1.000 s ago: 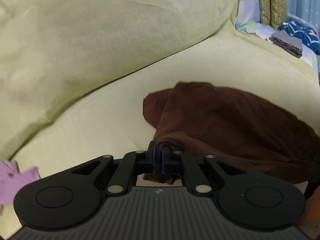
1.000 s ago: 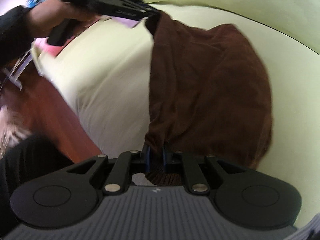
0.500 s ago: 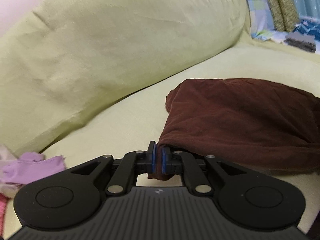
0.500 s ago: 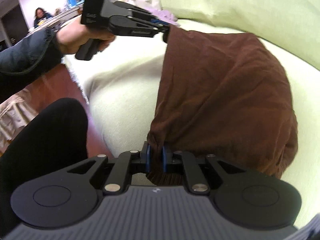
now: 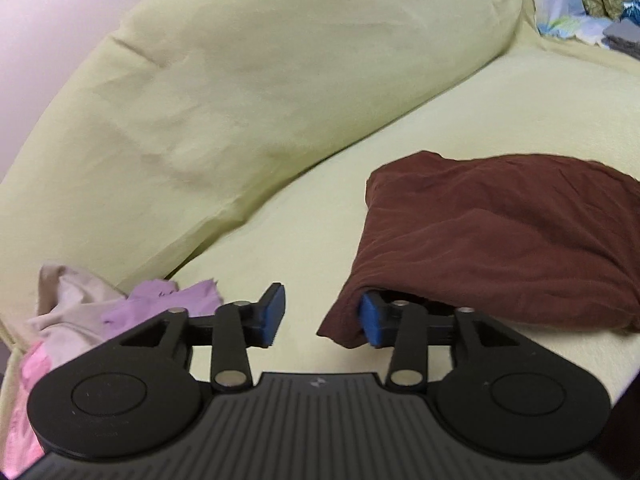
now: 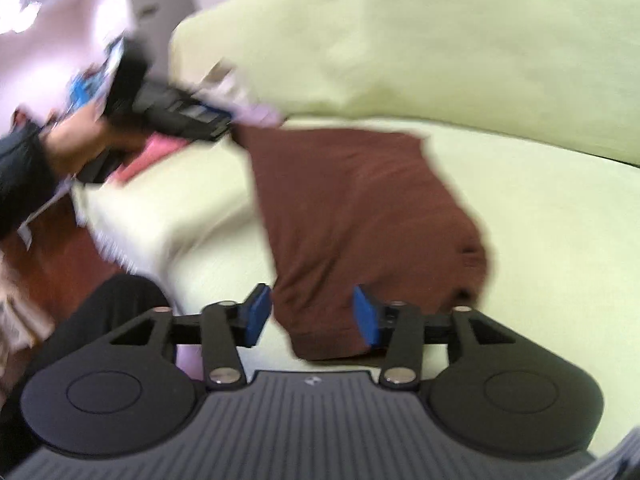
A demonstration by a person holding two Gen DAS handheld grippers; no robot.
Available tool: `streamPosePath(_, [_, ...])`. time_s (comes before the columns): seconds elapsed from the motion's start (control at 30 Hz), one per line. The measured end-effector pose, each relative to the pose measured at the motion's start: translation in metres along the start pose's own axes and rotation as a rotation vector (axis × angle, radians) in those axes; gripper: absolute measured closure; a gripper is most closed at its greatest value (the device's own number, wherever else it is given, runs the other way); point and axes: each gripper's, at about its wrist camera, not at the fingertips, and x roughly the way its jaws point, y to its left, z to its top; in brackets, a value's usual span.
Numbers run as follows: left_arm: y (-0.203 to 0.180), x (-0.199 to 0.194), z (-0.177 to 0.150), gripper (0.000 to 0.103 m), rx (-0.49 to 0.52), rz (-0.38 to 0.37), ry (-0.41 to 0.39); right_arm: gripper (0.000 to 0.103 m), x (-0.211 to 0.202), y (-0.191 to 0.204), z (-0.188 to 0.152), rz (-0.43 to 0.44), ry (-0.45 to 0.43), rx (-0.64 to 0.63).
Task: Fold clothes
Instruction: 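Open both grippers to lay the brown shorts flat on the seat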
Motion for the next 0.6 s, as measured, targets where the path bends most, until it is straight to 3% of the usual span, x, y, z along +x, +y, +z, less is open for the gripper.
streamPosePath(0.27, [0.014, -0.017, -0.012, 0.045, 0.024, -0.045, 0.019, 0.053, -0.003, -0.05, 0.007, -0.09, -0.028, 0.091])
streamPosePath(0.33, [0.024, -0.017, -0.019, 0.045, 0.014, -0.077, 0.031, 0.049, 0.01, -0.054, 0.009, -0.091, -0.017, 0.104])
streamPosePath(0.5, [0.053, -0.019, -0.028, 0.045, -0.066, -0.033, 0.019, 0.049, 0.052, -0.061, 0.004, -0.058, 0.039, 0.152])
streamPosePath(0.6, [0.06, -0.016, -0.023, 0.045, -0.103, -0.057, -0.002, 0.049, 0.075, -0.068, 0.003, -0.055, 0.069, 0.181])
